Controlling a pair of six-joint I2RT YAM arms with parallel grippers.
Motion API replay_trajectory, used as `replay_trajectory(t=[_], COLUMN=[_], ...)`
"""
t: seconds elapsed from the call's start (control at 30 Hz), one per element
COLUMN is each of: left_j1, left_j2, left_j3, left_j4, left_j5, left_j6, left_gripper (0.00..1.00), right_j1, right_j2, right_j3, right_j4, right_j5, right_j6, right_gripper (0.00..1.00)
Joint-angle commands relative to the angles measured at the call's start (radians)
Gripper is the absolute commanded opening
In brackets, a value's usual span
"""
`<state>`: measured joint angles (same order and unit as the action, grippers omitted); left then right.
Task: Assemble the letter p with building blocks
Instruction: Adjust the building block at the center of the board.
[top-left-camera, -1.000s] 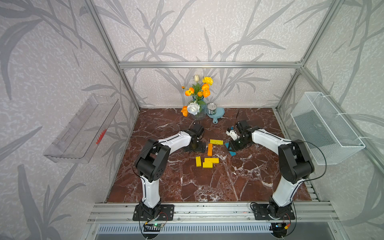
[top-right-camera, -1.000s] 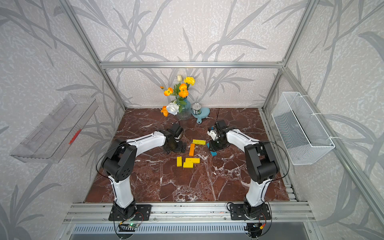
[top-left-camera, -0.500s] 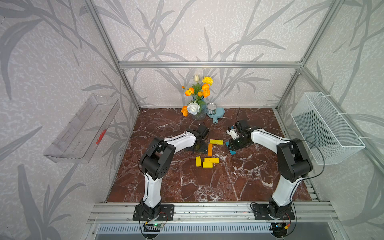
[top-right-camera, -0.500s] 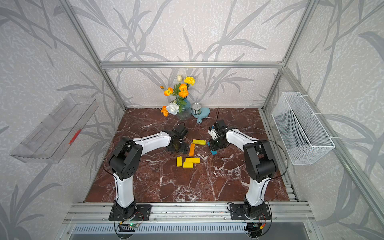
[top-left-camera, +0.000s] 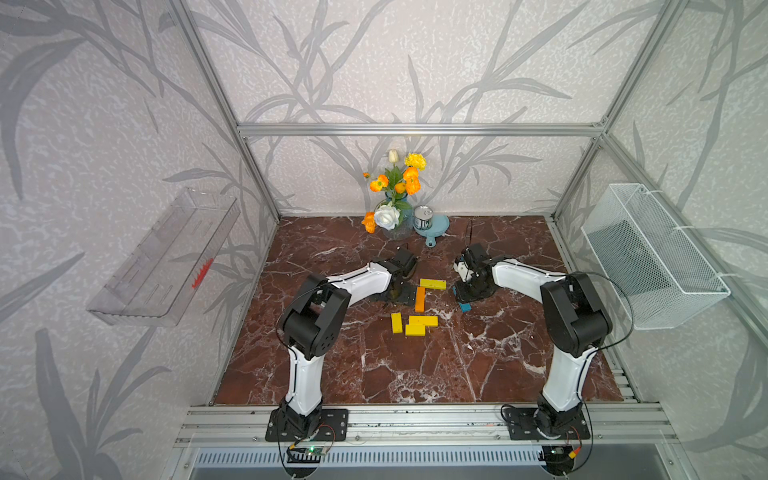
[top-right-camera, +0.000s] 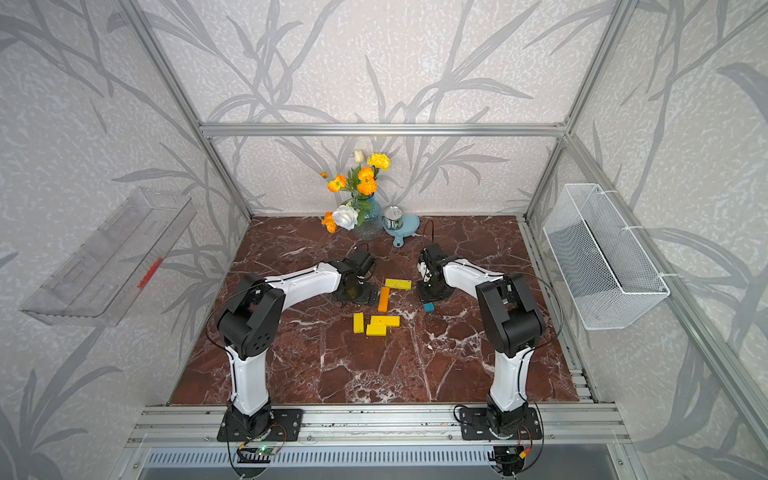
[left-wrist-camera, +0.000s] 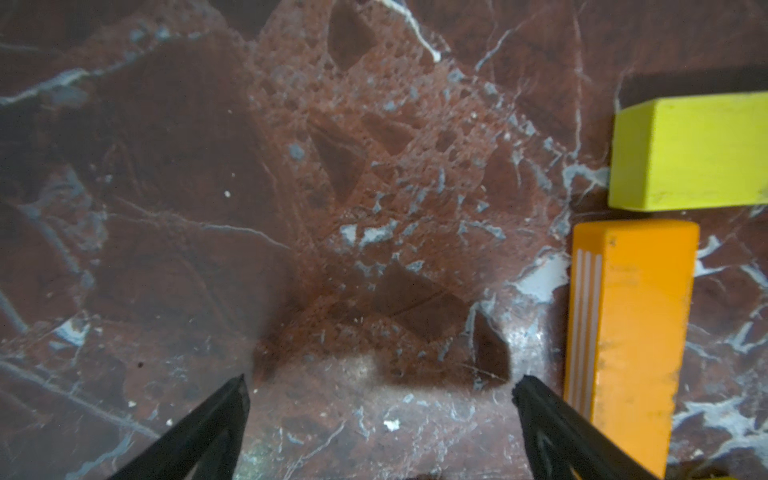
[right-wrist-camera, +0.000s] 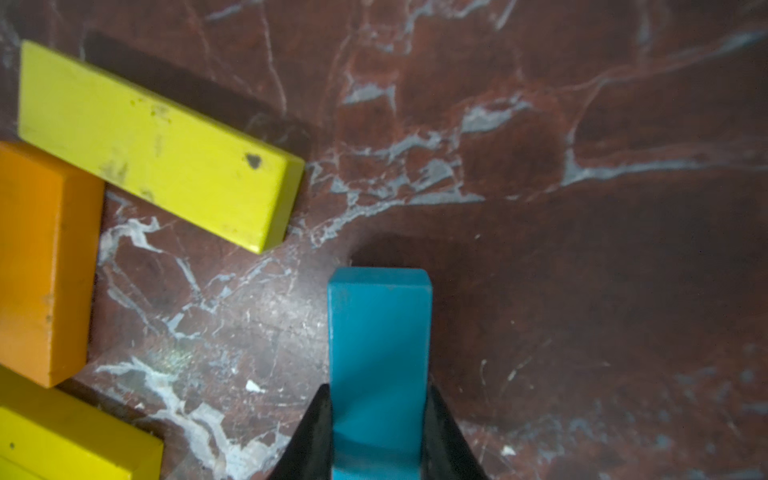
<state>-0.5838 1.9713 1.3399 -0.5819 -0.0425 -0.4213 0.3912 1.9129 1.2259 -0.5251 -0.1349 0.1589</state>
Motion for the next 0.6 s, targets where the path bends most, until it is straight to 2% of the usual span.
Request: replay_trajectory(t=[0.0,0.57], left_j1=[-0.003,-0.002], left_j2=[-0.031,-0.09], left_j3=[-0.016,-0.077], left_j4=[0.016,0.052], left_j5=[0.006,0.011], left_j6=[-0.007,0.009], left_gripper=[1.0,1.0], right_j1=[0.011,0.074], right_j2=[0.031,0.103], right_j3=[0.014,0.075], right_j4=[0.003,-0.01], right_j5=[0.041,0.084], right_j6=[0.059,0.167], right_gripper=[0.0,0.0])
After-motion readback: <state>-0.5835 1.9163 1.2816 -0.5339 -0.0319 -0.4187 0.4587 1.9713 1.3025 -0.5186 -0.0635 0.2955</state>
